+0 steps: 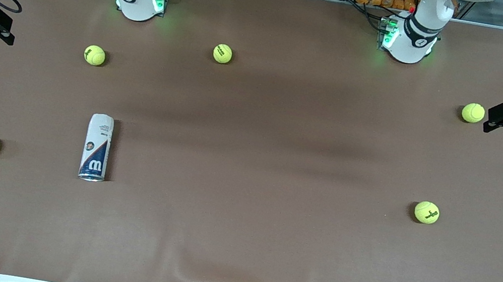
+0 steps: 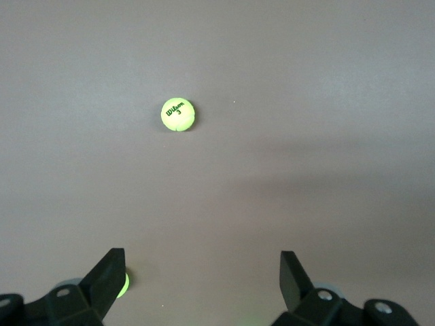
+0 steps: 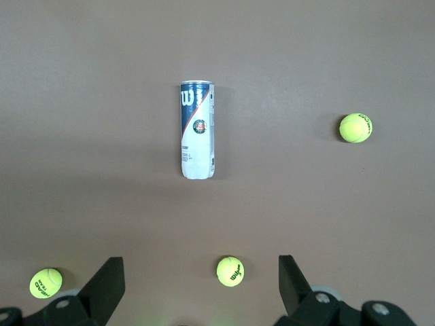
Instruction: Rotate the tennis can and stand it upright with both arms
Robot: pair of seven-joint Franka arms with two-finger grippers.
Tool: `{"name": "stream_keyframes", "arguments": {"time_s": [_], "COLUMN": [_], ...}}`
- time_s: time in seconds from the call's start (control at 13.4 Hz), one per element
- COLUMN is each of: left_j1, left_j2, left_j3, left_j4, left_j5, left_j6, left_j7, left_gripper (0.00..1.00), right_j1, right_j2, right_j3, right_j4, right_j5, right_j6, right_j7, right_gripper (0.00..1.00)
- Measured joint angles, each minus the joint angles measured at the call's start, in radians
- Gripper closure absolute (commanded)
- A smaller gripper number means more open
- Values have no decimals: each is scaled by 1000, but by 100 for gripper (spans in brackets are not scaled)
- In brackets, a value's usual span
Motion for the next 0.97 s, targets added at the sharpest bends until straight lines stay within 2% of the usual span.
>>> {"name": "stream_keyframes", "arguments": {"time_s": [0.67,0.97], "left_j1": [-2,-2], "left_j2": [4,5], "left_j3": [-2,-2], "left_j4": [0,0], "left_j5": [0,0], "left_j6": [-1,-1], "left_j7": [0,0], "left_gripper": [0,0], "right_j1": [-2,4], "right_j2": [24,209], "right_j3": [0,9], "right_j4": [-10,-25], "right_j5": [0,0], "right_j6": [11,38], "right_j7": [0,-4], "right_gripper": [0,0]}}
